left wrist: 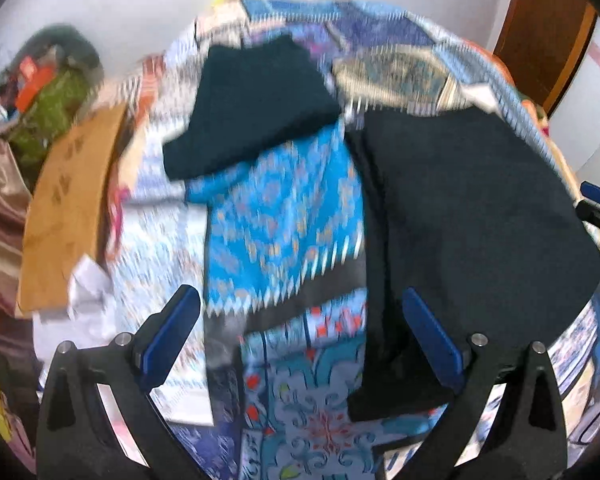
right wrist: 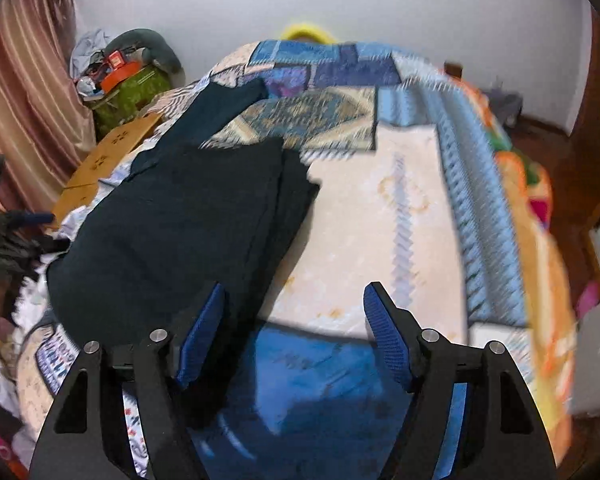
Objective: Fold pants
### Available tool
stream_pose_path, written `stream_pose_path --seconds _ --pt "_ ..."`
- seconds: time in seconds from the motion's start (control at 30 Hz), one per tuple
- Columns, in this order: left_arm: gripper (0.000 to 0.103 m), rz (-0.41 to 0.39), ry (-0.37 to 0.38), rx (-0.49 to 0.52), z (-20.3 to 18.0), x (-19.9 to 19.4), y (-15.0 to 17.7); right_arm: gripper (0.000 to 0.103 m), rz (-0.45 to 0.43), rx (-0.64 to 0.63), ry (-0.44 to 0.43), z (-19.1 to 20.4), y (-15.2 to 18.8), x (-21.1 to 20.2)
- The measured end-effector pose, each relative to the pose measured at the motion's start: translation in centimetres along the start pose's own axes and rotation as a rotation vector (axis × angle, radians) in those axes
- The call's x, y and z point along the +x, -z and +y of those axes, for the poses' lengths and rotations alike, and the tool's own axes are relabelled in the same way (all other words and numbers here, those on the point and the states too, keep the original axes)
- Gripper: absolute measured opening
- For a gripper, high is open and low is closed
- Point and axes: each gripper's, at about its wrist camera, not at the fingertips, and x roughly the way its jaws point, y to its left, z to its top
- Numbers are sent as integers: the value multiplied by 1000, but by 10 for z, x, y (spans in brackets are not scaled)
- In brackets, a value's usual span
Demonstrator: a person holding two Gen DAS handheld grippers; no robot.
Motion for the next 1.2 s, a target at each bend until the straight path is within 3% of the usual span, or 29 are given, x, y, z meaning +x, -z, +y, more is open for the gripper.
stream_pose_path --seconds 0.1,0.27,0.33,0.43,0.53,0.6,0.73,0.83,1.07,1.2 --pt "103 -57 40 13 -7 -9 -26 65 -26 11 -30 -2 -16 -3" --pt "103 -56 78 92 -37 16 -62 62 -35 -12 -97 9 -44 21" --pt "101 -38 81 141 -50 32 -72 43 -4 -25 -115 13 -51 38" --pt "88 -14 67 195 -67 58 -83 30 62 -24 -137 13 -58 70" --pt "86 -18 79 186 -69 77 -89 19 101 -36 -120 11 -61 97" --pt "86 -42 58 177 -65 86 -92 17 97 -58 -111 11 -60 105" --pt "91 -52 42 103 -55 100 -91 17 92 -70 -99 8 -59 109" --pt "93 -68 23 110 -55 97 -91 18 99 -76 -91 7 -62 106" --pt "92 -134 -26 135 -56 57 -88 24 79 -52 -69 4 -68 69" --pt "92 -182 9 111 -51 28 -83 47 43 -51 -64 7 -63 40"
